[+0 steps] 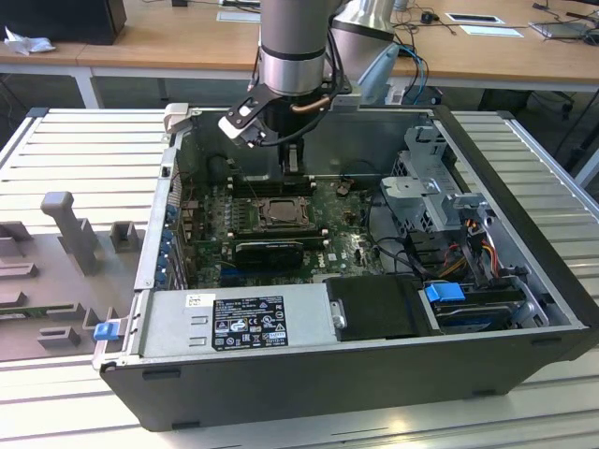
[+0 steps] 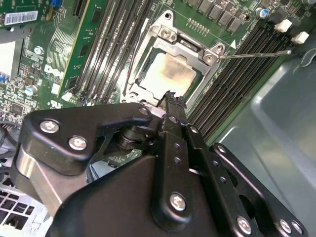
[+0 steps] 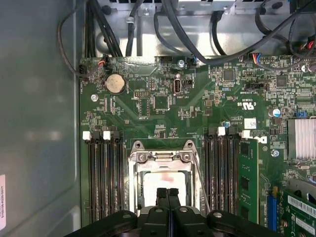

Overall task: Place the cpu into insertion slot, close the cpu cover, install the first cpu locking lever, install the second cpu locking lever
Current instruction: 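Close the cpu cover, then install the first cpu locking lever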

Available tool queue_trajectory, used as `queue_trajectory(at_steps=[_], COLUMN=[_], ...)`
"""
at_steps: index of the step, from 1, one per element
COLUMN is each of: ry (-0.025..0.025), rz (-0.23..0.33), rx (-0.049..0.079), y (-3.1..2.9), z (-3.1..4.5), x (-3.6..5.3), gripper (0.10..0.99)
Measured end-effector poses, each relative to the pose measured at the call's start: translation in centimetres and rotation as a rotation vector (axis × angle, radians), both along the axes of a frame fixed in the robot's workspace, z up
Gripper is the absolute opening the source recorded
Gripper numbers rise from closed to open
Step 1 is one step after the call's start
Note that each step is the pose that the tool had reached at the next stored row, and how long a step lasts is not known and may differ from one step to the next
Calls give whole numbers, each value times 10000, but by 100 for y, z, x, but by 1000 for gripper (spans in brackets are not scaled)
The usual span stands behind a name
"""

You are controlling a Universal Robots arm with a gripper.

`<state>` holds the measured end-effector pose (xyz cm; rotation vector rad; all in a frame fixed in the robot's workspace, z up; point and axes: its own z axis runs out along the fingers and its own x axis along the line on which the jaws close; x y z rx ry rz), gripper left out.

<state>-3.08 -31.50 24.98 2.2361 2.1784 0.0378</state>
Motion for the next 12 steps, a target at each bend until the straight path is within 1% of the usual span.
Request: queue_trajectory(at_steps=[3,10,12], ry=[0,0,0], rz=[2,0,1], rx=[0,1,0], y=[0,0,0], z=[0,5,16], x=[-15,-17,-17], gripper=[106,106,106])
